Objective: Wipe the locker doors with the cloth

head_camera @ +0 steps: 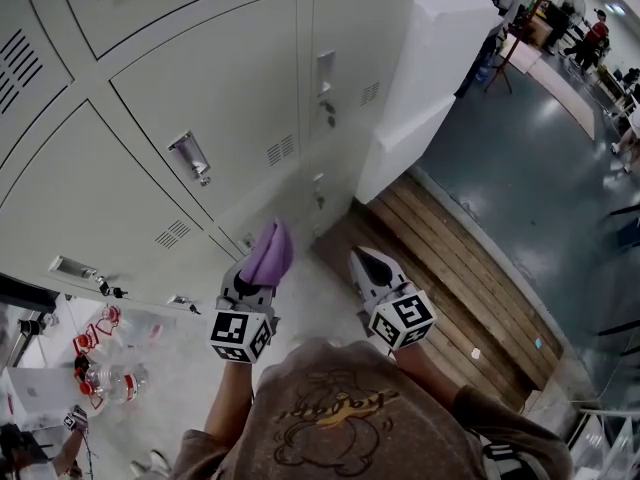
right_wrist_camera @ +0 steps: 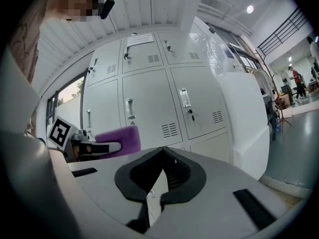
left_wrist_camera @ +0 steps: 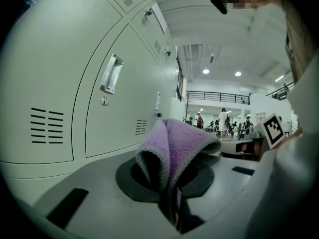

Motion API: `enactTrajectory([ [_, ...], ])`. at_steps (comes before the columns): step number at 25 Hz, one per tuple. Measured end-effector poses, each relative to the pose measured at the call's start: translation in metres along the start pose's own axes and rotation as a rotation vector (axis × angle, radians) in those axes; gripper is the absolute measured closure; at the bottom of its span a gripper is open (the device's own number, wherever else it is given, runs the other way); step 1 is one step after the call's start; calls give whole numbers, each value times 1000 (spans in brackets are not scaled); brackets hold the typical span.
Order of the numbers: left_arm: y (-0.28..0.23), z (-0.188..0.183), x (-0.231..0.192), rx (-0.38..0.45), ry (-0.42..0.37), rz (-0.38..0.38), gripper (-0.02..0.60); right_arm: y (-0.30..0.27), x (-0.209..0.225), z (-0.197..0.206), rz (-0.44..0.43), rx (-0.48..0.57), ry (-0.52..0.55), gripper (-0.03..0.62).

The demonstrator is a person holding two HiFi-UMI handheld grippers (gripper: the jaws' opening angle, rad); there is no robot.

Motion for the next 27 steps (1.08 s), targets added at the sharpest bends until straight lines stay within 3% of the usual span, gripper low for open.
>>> enactTrajectory([
  [5, 5, 2, 3, 13, 35, -5, 537, 3, -3, 0, -10, 15, -7, 595],
  [27, 29, -2, 9, 26, 32, -35, 537, 6, -19, 1, -36, 14, 6, 595],
])
Point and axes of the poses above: the fingertips, and each gripper's own axes: y backward along the fingers, x to its right, z out of its underside, the point moved 10 cm from there along y, backward along the fingers, and after that the axes turned 8 degrees about z, right-handed, at the moved point
